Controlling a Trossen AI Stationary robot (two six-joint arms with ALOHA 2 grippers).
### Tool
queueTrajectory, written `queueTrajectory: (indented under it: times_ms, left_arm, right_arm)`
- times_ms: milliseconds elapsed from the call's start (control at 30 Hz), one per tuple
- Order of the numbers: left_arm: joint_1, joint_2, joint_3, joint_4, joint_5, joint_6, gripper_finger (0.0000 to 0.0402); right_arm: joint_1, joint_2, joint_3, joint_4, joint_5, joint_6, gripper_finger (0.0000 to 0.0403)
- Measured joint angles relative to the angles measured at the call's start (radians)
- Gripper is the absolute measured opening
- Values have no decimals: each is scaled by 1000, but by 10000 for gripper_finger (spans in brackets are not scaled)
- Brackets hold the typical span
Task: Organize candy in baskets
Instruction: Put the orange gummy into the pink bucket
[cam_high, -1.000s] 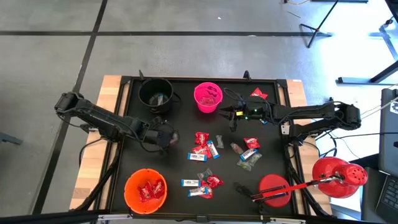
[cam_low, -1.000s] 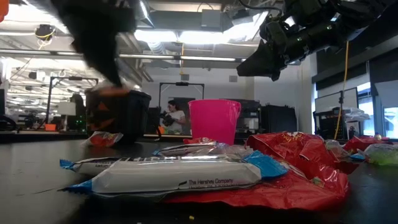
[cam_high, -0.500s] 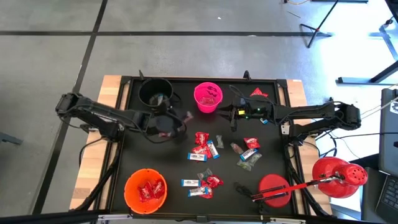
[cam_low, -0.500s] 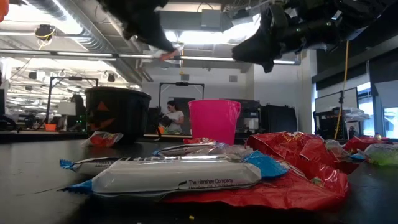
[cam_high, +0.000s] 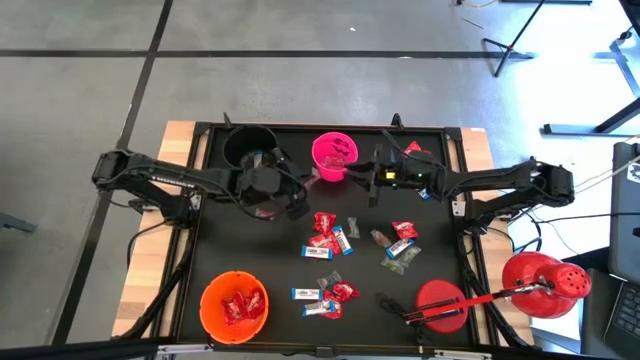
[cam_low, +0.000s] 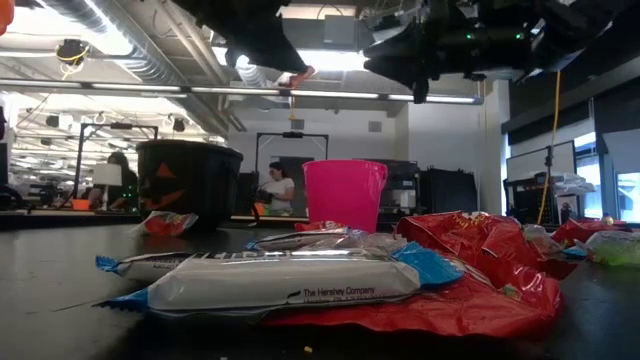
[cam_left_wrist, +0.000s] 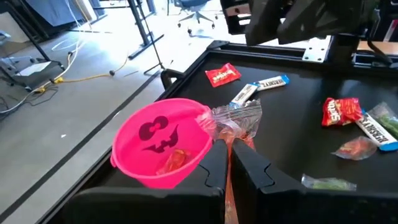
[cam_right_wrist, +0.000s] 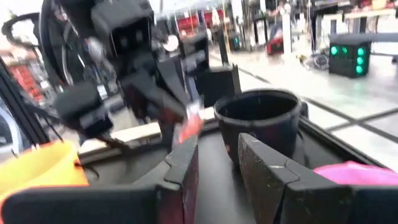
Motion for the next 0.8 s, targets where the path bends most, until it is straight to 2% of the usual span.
queueTrajectory:
  times_ms: [167, 267, 567, 800]
  left_arm:
    - [0, 37, 0, 21, 0, 0, 0]
    - [0, 60, 0, 26, -2, 0, 0]
    - [-1, 114, 0, 45, -10, -1, 0]
    - [-15, 115, -3, 27, -19, -1, 0]
  right_arm:
    - [11, 104, 0, 156, -33, 44, 111]
    - [30, 172, 17, 197, -5, 47, 111]
    - [86, 355, 150, 172, 10, 48, 111]
    - [84, 383, 186, 107, 23, 49, 111]
